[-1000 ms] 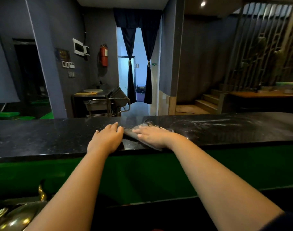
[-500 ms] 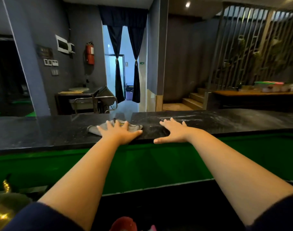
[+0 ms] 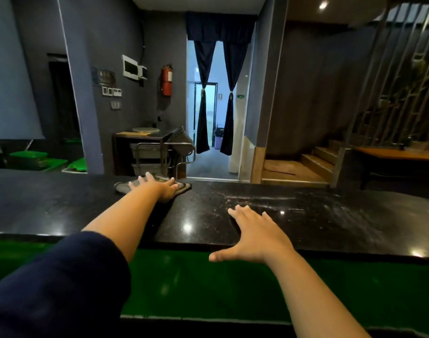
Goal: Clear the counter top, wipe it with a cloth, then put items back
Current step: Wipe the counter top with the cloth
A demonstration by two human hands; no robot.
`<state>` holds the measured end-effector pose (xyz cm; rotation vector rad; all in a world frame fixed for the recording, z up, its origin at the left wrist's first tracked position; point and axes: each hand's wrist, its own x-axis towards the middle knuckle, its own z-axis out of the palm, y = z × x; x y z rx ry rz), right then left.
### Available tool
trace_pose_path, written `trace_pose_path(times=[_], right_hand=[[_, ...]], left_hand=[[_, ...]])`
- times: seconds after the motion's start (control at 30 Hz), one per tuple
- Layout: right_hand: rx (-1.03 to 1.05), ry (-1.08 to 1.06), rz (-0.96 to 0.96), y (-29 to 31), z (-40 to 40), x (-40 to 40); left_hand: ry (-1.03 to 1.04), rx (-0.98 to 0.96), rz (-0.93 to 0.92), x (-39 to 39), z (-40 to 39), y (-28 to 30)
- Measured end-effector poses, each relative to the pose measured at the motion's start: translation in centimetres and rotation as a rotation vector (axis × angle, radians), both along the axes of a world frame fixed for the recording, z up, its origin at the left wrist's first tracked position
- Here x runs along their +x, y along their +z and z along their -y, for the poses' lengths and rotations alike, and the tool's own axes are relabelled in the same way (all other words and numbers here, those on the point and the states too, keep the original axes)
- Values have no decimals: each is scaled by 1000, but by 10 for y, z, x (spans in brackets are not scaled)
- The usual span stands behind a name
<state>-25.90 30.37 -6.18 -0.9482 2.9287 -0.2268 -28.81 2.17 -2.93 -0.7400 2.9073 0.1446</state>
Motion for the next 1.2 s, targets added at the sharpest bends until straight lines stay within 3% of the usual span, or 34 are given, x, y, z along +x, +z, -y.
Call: trace_pose_path(times=[0.13, 0.3, 0.37, 0.47, 0.6, 0.73, 0.97, 1.03, 1.2], right_hand=[[-3, 14, 17, -2, 1, -6], [31, 38, 58, 2, 2, -14], [31, 41, 73, 3, 3, -16], [44, 33, 70, 3, 4, -17], [35, 21, 57, 1, 4, -17], [18, 16, 40, 2, 4, -13], [17, -5, 45, 6, 5, -6], [12, -30, 31, 7, 4, 3], [50, -114, -70, -1, 1, 21]], left_hand=[[-88, 27, 1, -53, -13, -6], [-547, 14, -14, -28, -84, -3], [-629, 115, -30, -16, -75, -10], [-524, 272, -117, 6, -37, -14], [-147, 215, -168, 7, 3, -5], [-155, 200, -204, 16, -9, -5], [-354, 195, -279, 93, -65, -21], [-295, 151, -267, 102, -55, -21], [83, 16, -191, 115, -20, -20]])
